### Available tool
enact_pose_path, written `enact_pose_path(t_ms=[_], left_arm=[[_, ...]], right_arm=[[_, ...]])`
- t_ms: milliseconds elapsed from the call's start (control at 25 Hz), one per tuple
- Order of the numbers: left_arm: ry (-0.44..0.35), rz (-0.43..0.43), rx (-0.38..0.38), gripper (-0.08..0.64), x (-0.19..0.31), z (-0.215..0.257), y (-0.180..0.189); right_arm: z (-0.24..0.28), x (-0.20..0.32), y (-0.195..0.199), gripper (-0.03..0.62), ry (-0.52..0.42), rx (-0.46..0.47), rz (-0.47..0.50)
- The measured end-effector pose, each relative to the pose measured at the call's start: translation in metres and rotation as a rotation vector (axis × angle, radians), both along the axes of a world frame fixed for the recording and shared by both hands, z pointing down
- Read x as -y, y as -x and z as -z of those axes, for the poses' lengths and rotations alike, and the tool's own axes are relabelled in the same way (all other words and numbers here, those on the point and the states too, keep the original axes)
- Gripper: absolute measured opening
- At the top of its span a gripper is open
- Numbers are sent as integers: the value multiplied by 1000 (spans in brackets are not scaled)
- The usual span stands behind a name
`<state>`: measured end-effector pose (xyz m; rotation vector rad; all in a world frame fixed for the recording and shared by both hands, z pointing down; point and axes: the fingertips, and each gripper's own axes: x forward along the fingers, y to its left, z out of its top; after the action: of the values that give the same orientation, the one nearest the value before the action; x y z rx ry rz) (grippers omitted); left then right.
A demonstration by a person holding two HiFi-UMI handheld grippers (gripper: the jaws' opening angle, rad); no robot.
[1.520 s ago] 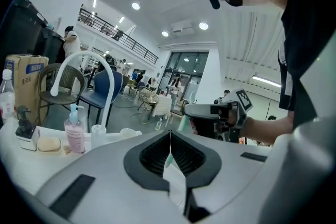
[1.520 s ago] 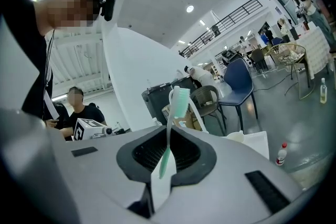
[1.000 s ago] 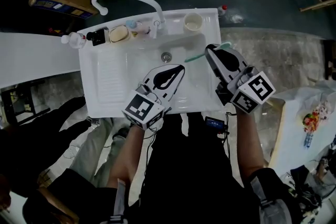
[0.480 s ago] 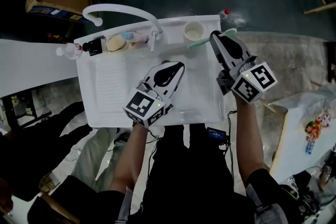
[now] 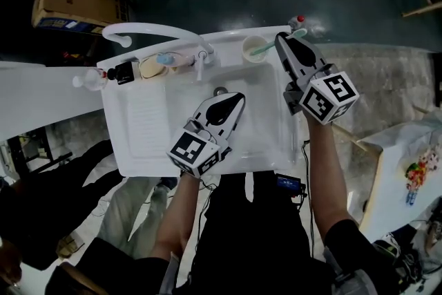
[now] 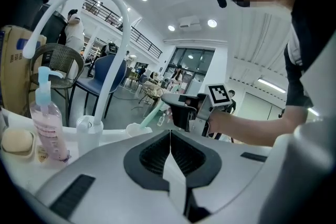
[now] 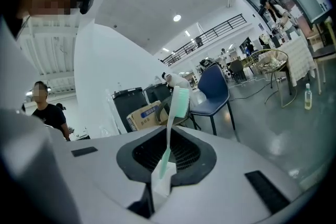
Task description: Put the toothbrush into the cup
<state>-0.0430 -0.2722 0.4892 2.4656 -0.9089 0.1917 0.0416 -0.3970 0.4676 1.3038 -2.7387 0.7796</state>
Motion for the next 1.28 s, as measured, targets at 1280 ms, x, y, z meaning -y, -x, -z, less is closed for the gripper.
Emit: enact_pose_path(t_ms=[1280], left_arm=[[40,-6,-32,12,-9,-10,0]], right_arm=[[-90,17,11,32,144,-53,-21]])
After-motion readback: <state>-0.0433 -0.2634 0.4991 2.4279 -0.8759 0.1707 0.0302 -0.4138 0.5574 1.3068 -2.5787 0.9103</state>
